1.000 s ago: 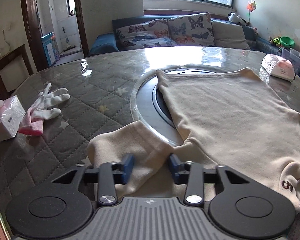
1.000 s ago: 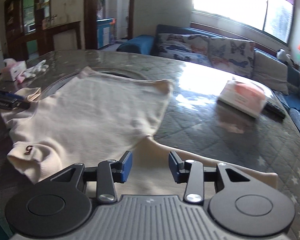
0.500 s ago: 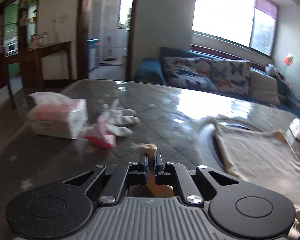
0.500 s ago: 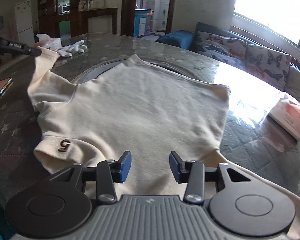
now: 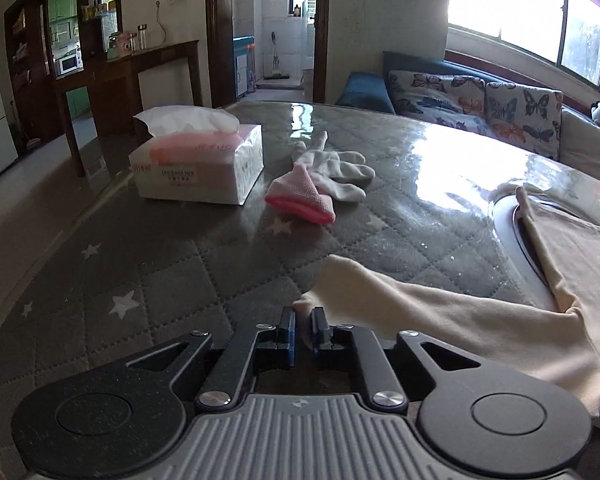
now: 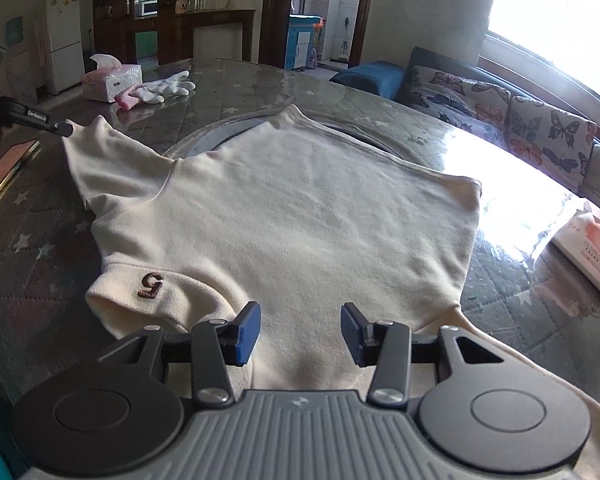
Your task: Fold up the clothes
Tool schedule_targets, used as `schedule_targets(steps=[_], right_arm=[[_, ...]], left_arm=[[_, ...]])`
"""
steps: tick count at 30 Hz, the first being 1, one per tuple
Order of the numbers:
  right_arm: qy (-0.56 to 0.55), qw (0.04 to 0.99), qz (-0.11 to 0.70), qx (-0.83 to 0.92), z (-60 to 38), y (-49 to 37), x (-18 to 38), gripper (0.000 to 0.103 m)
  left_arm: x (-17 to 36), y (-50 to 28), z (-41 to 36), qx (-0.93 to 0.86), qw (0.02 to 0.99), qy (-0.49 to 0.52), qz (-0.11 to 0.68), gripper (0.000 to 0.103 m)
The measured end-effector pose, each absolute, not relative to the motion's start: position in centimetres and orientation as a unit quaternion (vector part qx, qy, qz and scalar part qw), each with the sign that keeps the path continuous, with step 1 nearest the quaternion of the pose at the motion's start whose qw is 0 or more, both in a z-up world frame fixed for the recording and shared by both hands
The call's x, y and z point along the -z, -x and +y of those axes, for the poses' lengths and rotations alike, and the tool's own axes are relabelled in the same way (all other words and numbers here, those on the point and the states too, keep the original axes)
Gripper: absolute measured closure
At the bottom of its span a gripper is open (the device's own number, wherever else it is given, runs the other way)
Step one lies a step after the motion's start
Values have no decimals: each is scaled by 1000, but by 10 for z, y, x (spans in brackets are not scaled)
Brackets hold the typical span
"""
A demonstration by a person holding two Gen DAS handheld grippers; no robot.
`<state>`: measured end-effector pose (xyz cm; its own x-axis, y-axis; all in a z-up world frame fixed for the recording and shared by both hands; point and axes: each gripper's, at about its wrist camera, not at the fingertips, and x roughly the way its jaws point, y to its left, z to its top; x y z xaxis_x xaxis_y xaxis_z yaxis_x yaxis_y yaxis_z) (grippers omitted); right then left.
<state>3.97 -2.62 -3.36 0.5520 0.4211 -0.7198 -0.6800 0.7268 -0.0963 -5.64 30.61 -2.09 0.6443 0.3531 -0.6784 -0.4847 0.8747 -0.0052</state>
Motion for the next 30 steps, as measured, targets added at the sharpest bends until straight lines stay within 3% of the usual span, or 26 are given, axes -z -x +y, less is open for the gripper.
schedule_targets(steps=[1,3,4,13,21,30], right_arm=[[185,862,347,-321,-26,-40,32,58],[184,862,343,-326,-23,-40,30,58],[183,861,341,-330,-21,-40,28,58],[184,851,330,-364,1,-38,27,58],[225,821,319,-418,20,-8,30,54],[226,813,322,-429,11,13,32,54]], left_arm=[[19,57,306,-236,902,95,350,86],[14,58,305,-244,901,99,345,70],[12,59,304,-247,901,101,343,68],[-8,40,228,-89,931,92,342,68],[14,19,147,57,924,58,374,69],[28,40,131,74,923,4,377,68]])
